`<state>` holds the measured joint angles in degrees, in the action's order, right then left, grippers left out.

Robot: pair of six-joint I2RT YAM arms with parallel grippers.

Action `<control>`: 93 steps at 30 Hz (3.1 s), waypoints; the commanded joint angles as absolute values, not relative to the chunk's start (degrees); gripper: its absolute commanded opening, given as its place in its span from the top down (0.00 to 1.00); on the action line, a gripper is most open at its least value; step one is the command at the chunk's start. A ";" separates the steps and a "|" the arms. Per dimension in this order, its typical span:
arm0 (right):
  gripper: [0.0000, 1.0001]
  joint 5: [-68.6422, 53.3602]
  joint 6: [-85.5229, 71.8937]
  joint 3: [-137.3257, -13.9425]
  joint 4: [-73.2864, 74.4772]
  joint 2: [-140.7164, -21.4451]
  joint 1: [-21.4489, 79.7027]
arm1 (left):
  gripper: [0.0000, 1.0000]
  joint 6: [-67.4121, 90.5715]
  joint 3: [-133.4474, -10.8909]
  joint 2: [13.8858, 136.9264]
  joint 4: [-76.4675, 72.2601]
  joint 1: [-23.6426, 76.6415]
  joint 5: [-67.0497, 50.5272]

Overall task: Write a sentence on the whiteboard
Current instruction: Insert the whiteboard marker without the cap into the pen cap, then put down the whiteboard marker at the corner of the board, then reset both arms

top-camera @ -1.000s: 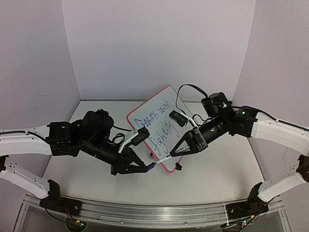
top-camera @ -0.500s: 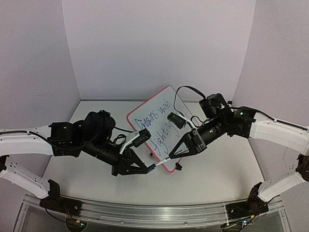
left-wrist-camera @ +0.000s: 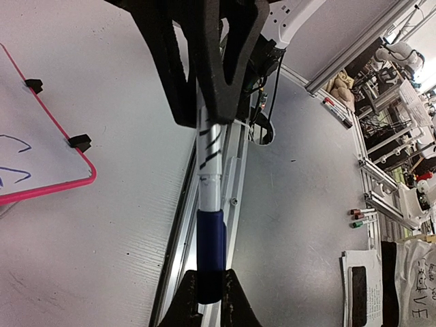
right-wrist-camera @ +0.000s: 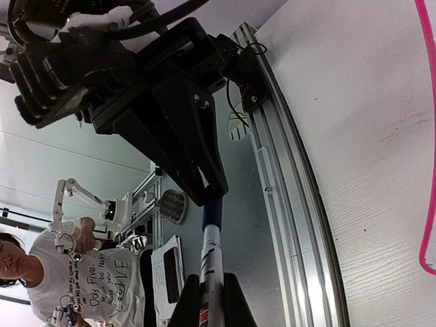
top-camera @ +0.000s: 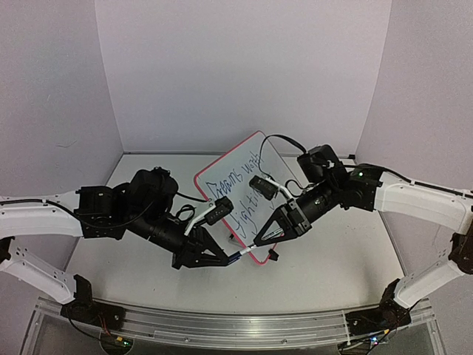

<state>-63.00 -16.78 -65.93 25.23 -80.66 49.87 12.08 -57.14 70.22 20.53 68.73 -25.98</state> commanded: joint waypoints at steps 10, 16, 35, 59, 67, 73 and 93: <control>1.00 -63.46 -15.82 -69.26 24.61 -82.84 52.47 | 1.00 9.10 -62.63 74.11 8.39 68.88 -24.99; 1.00 -63.37 -15.65 -68.87 24.52 -83.03 52.98 | 1.00 7.88 -63.80 75.38 3.55 68.91 -23.66; 1.00 -53.23 -15.56 -66.25 23.60 -80.31 53.97 | 0.98 2.47 -69.15 78.51 2.55 68.54 -23.08; 0.92 -26.12 -20.08 -43.65 17.84 -79.97 51.56 | 0.24 13.66 -58.60 60.34 18.87 42.16 2.26; 0.46 -20.93 -22.63 -39.92 18.68 -77.31 47.70 | 0.23 18.12 -52.18 63.01 17.48 34.47 1.05; 0.20 -16.15 -22.00 -39.40 22.65 -73.80 42.33 | 0.20 20.27 -47.91 64.83 14.68 29.32 0.61; 0.02 -2.71 -15.27 -42.51 15.68 -61.83 5.88 | 0.04 19.47 -36.20 62.22 -3.38 9.02 11.39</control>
